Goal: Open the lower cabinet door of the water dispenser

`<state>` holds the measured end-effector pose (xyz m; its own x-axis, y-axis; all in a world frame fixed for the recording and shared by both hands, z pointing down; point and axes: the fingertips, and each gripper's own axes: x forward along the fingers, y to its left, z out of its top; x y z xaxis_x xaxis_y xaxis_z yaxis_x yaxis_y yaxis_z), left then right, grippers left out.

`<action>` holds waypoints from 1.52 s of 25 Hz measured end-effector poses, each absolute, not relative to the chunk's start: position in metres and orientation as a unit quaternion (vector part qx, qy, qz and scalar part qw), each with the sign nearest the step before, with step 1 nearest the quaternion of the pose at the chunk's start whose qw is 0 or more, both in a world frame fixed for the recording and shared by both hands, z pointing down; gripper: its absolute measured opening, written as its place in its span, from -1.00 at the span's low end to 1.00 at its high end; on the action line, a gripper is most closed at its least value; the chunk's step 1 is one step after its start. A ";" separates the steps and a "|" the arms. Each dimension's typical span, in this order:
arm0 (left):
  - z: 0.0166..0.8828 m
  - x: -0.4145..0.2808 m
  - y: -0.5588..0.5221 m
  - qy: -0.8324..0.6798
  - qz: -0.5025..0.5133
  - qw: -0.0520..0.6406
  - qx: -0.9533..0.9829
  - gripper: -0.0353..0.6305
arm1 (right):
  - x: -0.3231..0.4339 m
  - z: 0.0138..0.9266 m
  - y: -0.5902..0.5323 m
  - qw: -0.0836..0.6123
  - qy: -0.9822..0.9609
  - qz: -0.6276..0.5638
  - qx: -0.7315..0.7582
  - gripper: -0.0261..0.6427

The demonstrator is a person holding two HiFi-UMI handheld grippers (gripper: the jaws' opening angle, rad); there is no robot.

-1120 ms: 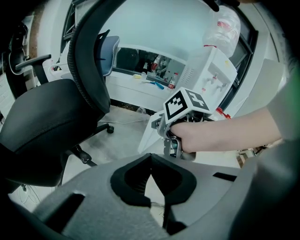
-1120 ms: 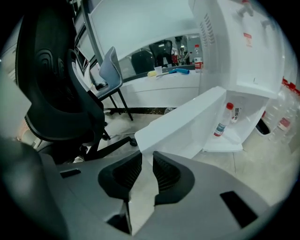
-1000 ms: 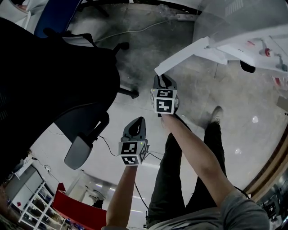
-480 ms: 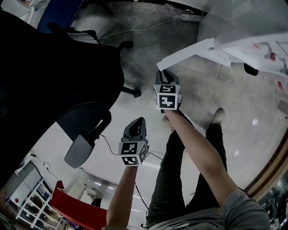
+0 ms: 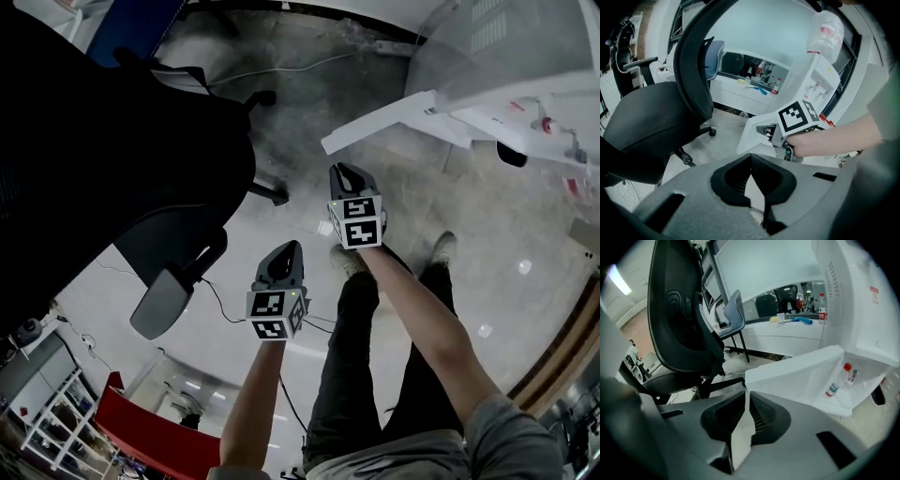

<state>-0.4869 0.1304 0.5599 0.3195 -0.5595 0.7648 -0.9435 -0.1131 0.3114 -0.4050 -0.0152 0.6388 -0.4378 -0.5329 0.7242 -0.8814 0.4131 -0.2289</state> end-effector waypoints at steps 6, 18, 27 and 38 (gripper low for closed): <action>0.521 -0.474 0.119 -0.549 0.219 0.388 0.707 -0.87 | -0.395 0.595 0.004 0.279 -0.817 0.289 0.414 -0.86; 0.383 -0.447 0.108 -0.585 0.166 0.344 0.716 -0.87 | -0.365 0.433 0.037 0.225 -0.864 0.256 0.370 -0.89; 0.255 -0.439 0.088 -0.621 0.105 0.281 0.725 -0.87 | -0.347 0.279 0.039 0.155 -0.888 0.226 0.369 -0.89; 0.110 -0.414 0.107 -0.605 0.096 0.173 0.771 -0.87 | -0.337 0.103 0.075 0.054 -0.920 0.156 0.355 -0.89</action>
<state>-0.4138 0.1074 0.1097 0.2489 -0.9003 0.3572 -0.9666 -0.2074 0.1508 -0.3371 0.0746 0.1033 -0.7424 -0.6362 0.2098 -0.6698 0.6994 -0.2494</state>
